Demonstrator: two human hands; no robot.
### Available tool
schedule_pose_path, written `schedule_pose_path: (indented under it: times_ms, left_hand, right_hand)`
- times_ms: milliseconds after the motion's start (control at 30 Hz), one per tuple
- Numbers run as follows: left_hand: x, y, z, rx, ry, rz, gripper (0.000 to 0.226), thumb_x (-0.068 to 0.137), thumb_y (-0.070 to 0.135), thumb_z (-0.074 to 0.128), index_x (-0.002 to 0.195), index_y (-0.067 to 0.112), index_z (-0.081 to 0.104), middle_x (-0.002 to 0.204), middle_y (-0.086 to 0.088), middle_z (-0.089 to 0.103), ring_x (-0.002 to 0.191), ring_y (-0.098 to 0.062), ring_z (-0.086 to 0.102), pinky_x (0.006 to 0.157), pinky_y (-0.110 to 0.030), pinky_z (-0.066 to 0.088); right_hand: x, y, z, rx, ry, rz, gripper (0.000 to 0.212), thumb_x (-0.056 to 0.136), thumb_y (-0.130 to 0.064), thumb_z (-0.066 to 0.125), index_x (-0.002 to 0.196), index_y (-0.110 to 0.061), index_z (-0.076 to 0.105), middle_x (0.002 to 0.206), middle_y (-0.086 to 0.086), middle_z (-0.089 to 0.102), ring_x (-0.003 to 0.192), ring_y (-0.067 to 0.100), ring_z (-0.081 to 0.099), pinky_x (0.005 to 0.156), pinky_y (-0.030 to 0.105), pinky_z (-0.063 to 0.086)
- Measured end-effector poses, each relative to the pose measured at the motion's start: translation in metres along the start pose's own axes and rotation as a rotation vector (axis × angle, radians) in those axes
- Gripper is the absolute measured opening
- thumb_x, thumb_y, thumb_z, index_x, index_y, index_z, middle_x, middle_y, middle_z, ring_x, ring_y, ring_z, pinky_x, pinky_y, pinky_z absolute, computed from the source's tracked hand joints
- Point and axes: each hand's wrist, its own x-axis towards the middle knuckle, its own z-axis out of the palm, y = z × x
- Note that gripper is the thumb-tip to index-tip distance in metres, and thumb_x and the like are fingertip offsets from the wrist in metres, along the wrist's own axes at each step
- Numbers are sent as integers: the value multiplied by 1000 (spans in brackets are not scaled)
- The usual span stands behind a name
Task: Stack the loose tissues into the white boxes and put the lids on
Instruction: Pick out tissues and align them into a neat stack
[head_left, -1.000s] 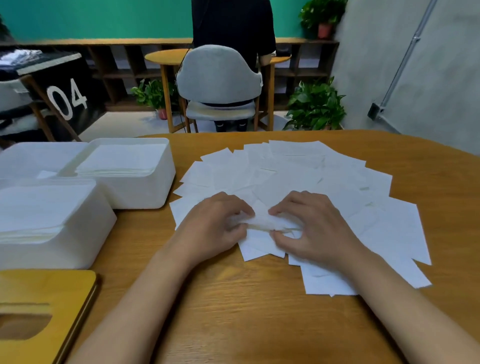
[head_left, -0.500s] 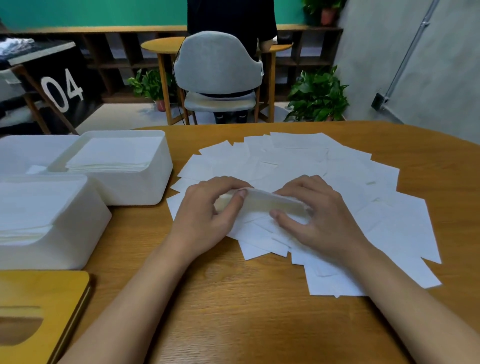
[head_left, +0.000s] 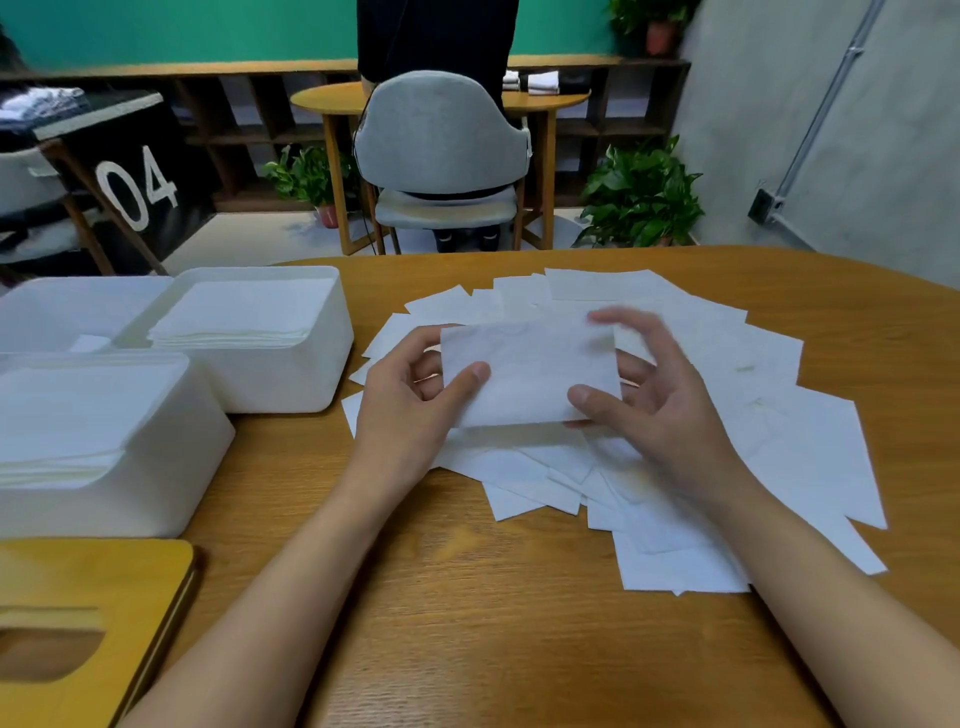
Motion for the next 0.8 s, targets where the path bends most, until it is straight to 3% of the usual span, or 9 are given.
schedule_pose_path:
  times_ms: [100,200,267,367,600,700,800]
  left_hand:
    - [-2,0,2,25,-91,29,39,95,15,76,131,23,64,101,2,81,94,-17,78,79,-34,63]
    - [3,-11,-7,426,-132,194,63,88,36,83,143,37,53,113,13,74,113,-3,67,89,-19,51]
    - [6,-15,-15,652,-229,230,72,82,47,86,144,42,50,132,22,64,128,5,54,103,-21,45]
    - [6,-20,-19,779,-346,229,50,81,52,85,127,40,67,133,28,61,128,9,51,110,-26,44]
    - [6,-24,-16,819,-314,359,13,91,34,78,104,32,77,125,20,72,125,5,60,103,-30,53]
    - [8,-26,-15,836,-325,371,15,91,35,77,106,33,77,122,21,73,121,3,63,101,-33,54]
    - [7,-25,-16,813,-359,359,27,90,44,79,116,36,76,124,23,71,119,4,62,101,-29,53]
  right_hand:
    - [0,7,-2,-265,-28,-16,20,94,-9,74,107,-22,81,107,-13,79,109,4,70,95,18,51]
    - [2,10,-7,-274,149,44,28,98,-5,68,110,-26,82,113,-19,77,118,-3,65,108,23,48]
    - [5,12,-13,-303,236,40,32,99,-4,65,113,-28,81,117,-23,75,120,-6,62,111,25,46]
    - [7,14,-18,-327,247,40,41,98,-1,62,117,-34,79,123,-27,72,125,-8,58,111,22,43]
    - [8,18,-16,-355,208,32,47,99,1,58,118,-37,77,125,-30,69,127,-12,55,107,11,40]
    - [8,20,-15,-380,193,27,47,99,0,57,119,-38,76,127,-28,68,127,-12,54,101,2,38]
    - [9,21,-16,-374,192,29,46,99,-1,58,120,-37,76,128,-25,69,129,-9,54,104,8,39]
